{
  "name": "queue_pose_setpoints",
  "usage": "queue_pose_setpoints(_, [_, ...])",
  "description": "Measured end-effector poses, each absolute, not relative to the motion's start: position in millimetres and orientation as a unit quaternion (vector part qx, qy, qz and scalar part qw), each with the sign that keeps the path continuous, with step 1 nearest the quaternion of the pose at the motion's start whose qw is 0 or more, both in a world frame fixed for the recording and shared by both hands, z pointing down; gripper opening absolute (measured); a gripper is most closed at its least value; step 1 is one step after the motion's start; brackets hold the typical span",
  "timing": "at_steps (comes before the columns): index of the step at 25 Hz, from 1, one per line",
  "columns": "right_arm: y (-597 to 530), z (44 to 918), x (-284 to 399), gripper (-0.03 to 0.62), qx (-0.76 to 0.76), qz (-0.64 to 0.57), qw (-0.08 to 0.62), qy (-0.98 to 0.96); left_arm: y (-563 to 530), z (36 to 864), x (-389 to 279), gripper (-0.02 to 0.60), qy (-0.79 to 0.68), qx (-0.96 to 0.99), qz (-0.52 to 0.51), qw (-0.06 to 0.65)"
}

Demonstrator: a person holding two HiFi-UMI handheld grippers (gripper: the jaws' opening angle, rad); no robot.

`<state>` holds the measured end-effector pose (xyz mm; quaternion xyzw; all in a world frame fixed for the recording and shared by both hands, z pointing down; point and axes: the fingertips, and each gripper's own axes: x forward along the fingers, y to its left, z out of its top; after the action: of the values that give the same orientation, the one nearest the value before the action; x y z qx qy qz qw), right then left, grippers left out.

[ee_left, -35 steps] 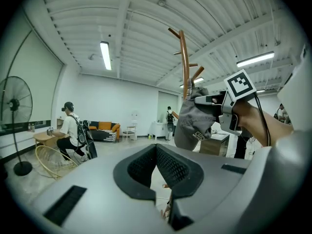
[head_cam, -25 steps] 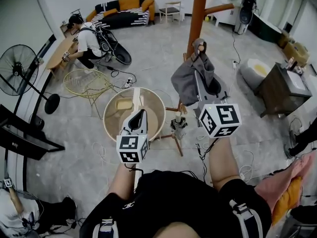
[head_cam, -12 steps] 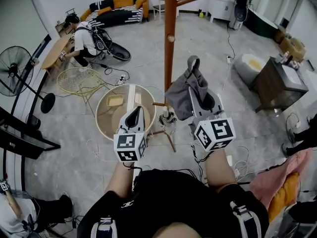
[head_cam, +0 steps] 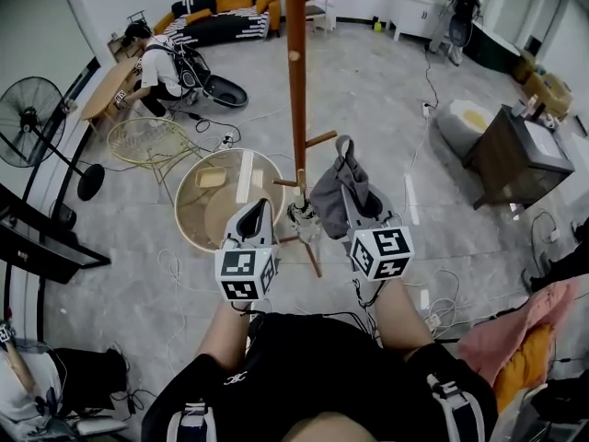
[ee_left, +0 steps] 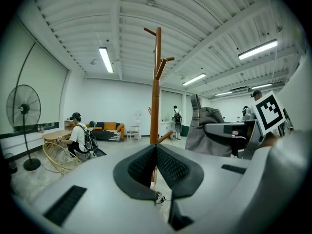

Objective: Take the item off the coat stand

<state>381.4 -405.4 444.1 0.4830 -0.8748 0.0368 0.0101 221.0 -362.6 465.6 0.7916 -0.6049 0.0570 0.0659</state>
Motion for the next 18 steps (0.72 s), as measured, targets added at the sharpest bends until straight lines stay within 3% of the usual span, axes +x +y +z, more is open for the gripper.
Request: queue_pose_setpoints(18, [-394,442,364,0.069,0.463,0.039,0.005,-0.886,-351,458,216,0.017,-0.610,0.788,0.057,0.056])
